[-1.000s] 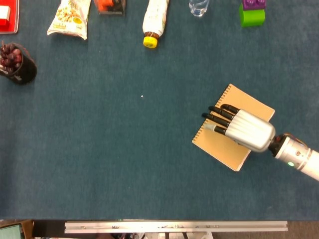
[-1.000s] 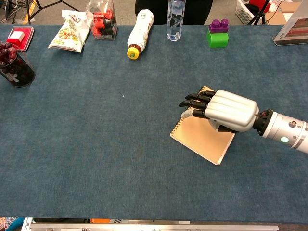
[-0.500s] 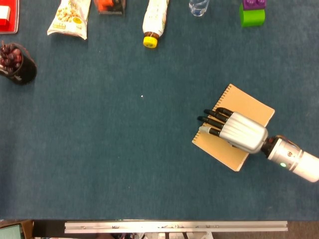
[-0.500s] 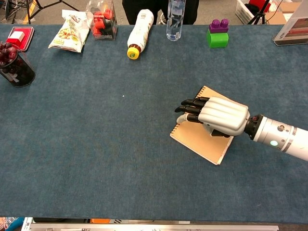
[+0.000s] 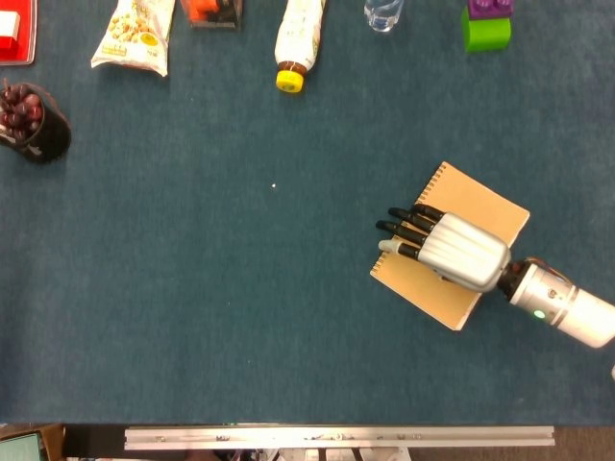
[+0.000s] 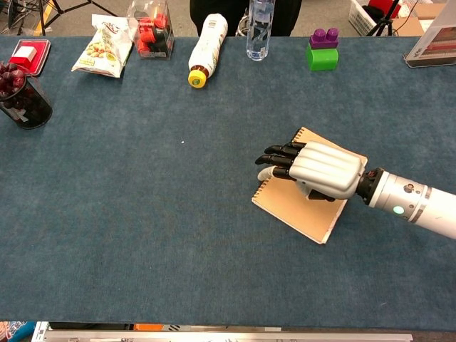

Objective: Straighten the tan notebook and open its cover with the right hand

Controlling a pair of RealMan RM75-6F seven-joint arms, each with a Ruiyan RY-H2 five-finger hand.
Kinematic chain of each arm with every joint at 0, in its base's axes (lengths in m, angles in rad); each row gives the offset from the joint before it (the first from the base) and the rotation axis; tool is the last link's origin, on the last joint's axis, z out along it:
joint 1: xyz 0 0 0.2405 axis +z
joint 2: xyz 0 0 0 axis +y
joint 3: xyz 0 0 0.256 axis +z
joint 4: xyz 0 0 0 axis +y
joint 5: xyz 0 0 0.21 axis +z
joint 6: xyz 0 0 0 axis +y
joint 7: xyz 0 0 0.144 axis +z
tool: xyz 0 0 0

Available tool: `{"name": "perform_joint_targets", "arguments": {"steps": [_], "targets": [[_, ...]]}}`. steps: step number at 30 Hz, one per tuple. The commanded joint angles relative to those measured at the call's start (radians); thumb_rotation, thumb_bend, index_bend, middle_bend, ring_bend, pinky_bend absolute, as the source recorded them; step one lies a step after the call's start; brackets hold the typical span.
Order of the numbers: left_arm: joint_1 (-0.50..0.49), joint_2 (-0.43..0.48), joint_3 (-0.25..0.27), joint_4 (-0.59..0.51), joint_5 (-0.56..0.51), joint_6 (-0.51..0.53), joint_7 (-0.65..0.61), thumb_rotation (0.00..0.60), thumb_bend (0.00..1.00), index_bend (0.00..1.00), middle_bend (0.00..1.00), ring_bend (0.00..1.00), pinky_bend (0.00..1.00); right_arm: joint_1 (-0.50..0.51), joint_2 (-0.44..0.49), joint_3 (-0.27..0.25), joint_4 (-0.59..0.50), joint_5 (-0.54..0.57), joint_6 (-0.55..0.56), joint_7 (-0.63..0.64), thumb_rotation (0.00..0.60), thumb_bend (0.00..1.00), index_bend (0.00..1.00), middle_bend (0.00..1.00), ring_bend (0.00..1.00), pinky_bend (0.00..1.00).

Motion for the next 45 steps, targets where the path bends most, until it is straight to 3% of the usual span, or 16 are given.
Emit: {"name": "perform_joint_targets", "arguments": {"steps": [1,20,32,45], "targets": [[0.0,0.0,0.0,0.0,0.001,0.0,0.001,0.6,0.17,0.4,0.39,0.46,0.4,0.001,-0.004,0.0,0.005,0.004,-0.003,0.001,0.6,1.0,0.24,0.16,0.1,0.23],[0.0,0.003,0.0,-0.002,0.001,-0.001,-0.004,0.6,0.17,0.4,0.39,0.46,0.4,0.004,-0.005,-0.021,-0.003,0.019,-0.023,0.003,0.6,1.0,0.24,0.17,0.1,0.23],[-0.001,0.002,0.002,-0.004,-0.003,-0.005,0.005,0.6,0.17,0.4,0.39,0.46,0.4,-0.018,0.061,-0.051,-0.094,0.044,-0.06,-0.012,0.6,1.0,0.24,0.18,0.1,0.23],[-0.003,0.001,0.0,-0.004,-0.014,-0.01,0.015,0.6,0.17,0.4,0.39,0.46,0.4,-0.025,0.162,-0.079,-0.26,0.048,-0.091,-0.045,0.6,1.0,0.24,0.19,0.1,0.23]]}}
